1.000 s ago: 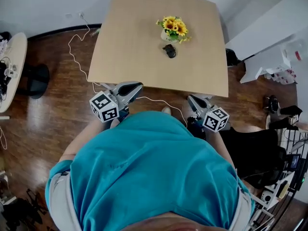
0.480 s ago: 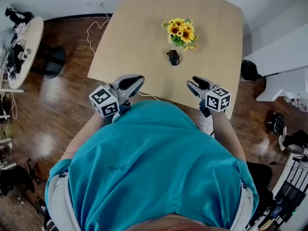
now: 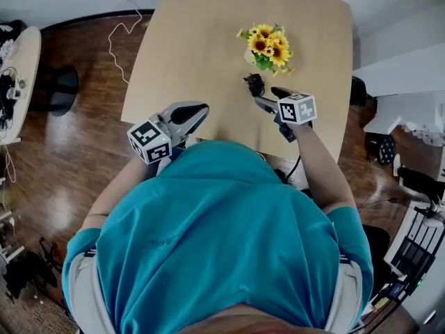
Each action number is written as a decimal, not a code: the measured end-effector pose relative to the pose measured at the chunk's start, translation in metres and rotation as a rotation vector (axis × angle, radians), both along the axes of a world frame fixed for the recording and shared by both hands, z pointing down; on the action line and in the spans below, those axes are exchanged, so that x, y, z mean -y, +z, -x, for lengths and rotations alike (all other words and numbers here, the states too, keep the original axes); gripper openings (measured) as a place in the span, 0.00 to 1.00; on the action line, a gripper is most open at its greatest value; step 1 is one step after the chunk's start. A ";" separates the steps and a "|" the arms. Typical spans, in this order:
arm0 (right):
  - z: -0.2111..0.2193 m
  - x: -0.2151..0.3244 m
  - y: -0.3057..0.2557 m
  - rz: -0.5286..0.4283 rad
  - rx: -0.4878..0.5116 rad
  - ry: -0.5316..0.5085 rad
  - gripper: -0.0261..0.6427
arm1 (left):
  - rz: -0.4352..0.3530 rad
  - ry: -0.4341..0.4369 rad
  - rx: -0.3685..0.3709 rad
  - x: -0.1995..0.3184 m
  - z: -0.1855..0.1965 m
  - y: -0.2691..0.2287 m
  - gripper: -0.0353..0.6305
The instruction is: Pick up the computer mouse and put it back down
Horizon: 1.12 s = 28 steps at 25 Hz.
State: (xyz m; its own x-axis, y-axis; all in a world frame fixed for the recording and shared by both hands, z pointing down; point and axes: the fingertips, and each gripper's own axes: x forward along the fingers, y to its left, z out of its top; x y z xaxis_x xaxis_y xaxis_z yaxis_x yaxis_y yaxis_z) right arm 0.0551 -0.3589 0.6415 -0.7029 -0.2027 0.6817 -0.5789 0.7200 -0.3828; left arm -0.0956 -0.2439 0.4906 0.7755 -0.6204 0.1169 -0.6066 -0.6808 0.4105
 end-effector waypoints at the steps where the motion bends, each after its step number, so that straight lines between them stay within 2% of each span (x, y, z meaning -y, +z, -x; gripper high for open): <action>1: 0.005 0.005 0.010 0.013 -0.043 -0.002 0.54 | 0.002 0.004 -0.006 0.003 0.005 0.001 0.06; 6: 0.014 0.037 0.058 0.039 -0.254 -0.006 0.61 | 0.035 -0.009 -0.021 0.006 0.029 0.017 0.06; 17: 0.017 0.072 0.125 0.123 -0.461 0.066 0.63 | 0.105 -0.151 -0.055 -0.007 0.074 0.041 0.06; 18: 0.015 0.073 0.126 0.117 -0.478 0.081 0.60 | 0.105 -0.157 -0.058 -0.007 0.077 0.041 0.06; 21: 0.011 0.076 0.124 0.091 -0.502 0.096 0.51 | 0.106 -0.172 -0.063 -0.010 0.084 0.039 0.06; 28: 0.012 0.071 0.121 0.066 -0.467 0.077 0.49 | 0.109 -0.157 -0.060 -0.007 0.081 0.036 0.06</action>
